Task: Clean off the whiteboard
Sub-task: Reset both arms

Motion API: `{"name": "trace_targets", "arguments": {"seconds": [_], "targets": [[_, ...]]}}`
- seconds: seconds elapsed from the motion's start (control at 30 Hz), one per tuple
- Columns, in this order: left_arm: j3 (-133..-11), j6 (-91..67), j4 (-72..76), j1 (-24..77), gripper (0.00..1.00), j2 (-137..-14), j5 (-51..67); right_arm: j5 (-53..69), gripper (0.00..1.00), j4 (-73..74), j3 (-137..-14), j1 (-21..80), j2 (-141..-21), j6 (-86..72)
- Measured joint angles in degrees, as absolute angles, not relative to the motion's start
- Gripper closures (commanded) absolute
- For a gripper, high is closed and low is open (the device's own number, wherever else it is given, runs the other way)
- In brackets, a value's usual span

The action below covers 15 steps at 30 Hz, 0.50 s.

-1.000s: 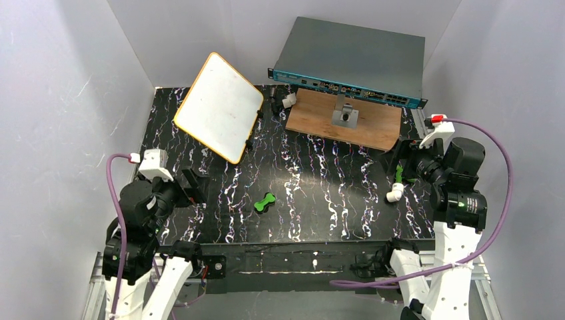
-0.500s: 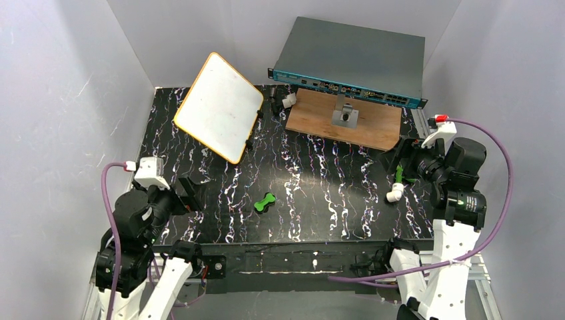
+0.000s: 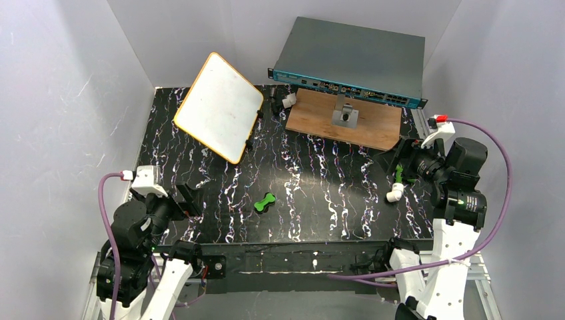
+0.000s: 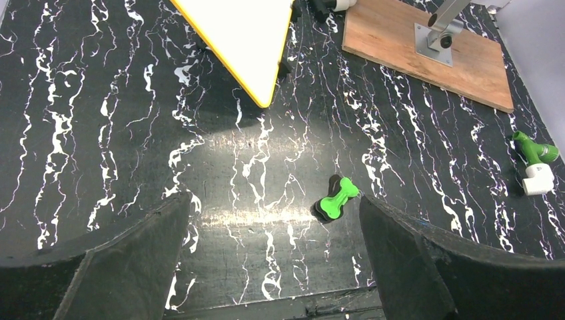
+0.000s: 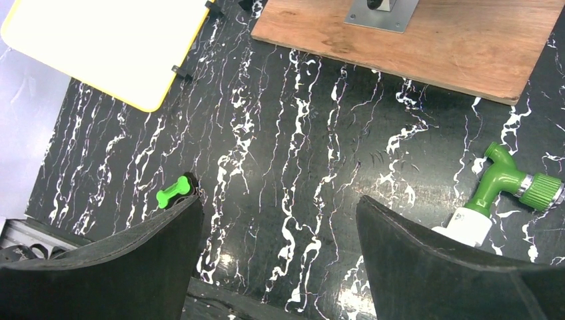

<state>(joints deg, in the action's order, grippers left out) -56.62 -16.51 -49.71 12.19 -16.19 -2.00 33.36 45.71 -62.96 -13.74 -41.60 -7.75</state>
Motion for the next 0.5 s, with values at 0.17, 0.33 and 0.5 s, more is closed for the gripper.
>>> {"name": "trace_targets", "arguments": {"seconds": [0.17,0.33,0.5], "targets": [[-56.6,-16.7,-49.7,12.2,0.02,-16.2,-2.0,33.4,0.1,45.7,-63.0,-13.9,-41.6,-7.7],[-56.6,-16.9,-49.7,12.2,0.02,-16.2,-2.1,33.7,0.09,45.7,-63.0,-13.9,-41.6,-7.5],[-56.6,-17.1,-49.7,12.2,0.02,-16.2,-2.1,34.6,0.08,45.7,-63.0,-14.4,-41.8,-5.7]]}}
